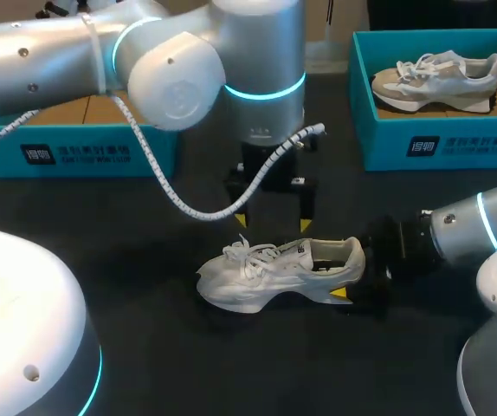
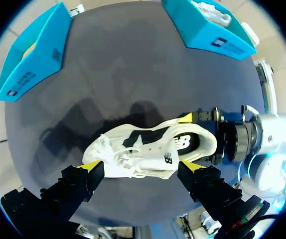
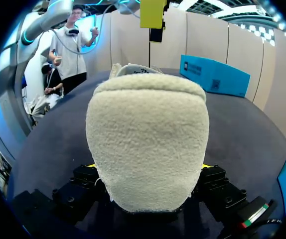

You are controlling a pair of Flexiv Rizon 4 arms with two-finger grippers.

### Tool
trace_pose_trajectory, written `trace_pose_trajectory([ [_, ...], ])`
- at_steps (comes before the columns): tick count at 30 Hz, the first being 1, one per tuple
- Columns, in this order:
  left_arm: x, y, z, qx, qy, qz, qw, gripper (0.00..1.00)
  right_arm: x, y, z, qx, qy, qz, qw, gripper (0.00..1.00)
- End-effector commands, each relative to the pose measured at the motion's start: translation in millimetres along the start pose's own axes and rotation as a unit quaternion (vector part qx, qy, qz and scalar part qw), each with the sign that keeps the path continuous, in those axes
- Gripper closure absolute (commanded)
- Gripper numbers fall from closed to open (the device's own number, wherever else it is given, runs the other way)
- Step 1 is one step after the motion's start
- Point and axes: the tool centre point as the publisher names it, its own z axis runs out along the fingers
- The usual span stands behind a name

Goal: Take the shoe out of the shoebox, open the shoe tongue, remove and reinsert the insole, then place the shoe into the shoebox

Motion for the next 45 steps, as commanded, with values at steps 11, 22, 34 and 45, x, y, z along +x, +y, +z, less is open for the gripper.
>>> trace_pose_trajectory([
  [11,36.6,-9.3,33.5,-0.02,-0.032,0.052,0.998,0.0,0.9,0.9,1.0,0.001,-0.002,-0.001,1.0,1.0],
  [22,45.7,-11.0,57.6,-0.043,-0.051,0.063,0.996,0.0,0.9,0.9,1.0,0.001,-0.002,-0.001,1.0,1.0],
  [34,31.1,-8.8,72.6,-0.063,-0.079,0.052,0.994,0.0,0.9,0.9,1.0,0.001,-0.002,-0.001,1.0,1.0],
  [45,15.9,-4.6,72.4,-0.079,-0.117,0.018,0.99,0.0,0.9,0.9,1.0,0.001,-0.002,-0.001,1.0,1.0],
])
